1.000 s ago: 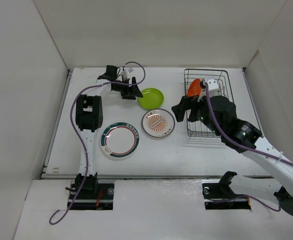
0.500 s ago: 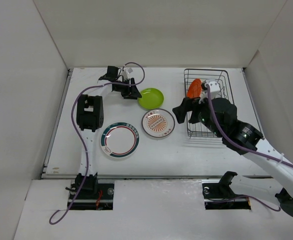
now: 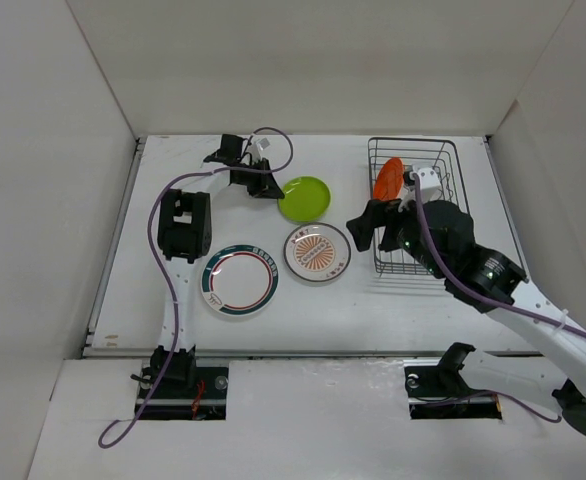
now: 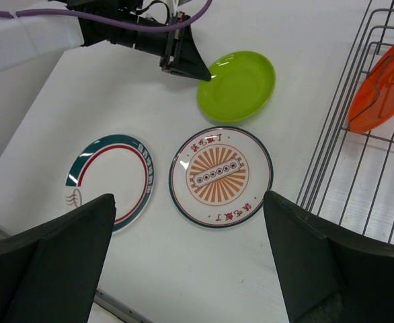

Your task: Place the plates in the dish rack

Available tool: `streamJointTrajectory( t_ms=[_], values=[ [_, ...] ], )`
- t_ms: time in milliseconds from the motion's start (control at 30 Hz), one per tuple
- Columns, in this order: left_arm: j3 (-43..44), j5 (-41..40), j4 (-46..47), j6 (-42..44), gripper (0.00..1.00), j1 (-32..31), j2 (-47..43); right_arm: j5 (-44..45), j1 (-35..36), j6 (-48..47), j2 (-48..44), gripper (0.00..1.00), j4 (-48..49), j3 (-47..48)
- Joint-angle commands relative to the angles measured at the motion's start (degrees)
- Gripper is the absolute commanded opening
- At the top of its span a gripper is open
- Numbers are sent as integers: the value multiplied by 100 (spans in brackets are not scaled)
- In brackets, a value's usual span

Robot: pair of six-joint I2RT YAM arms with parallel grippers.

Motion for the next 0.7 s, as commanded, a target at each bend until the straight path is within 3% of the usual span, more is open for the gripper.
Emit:
streamJointTrajectory(
  t_ms=[0, 300, 500, 667],
  values=[
    [57, -516, -170, 126, 0, -42, 187, -51, 63, 56, -63, 95, 103, -42],
    [-74, 344, 411, -322, 0, 827, -1104, -253, 63, -119, 96, 95, 656, -305],
    [-749, 1056, 358, 713, 0, 1101, -2648, -438, 63, -453, 332, 95, 1316, -359],
    [-1987, 653, 182, 1443, 0, 961, -3925, -499, 63, -716, 789, 95, 1886, -69]
  ],
)
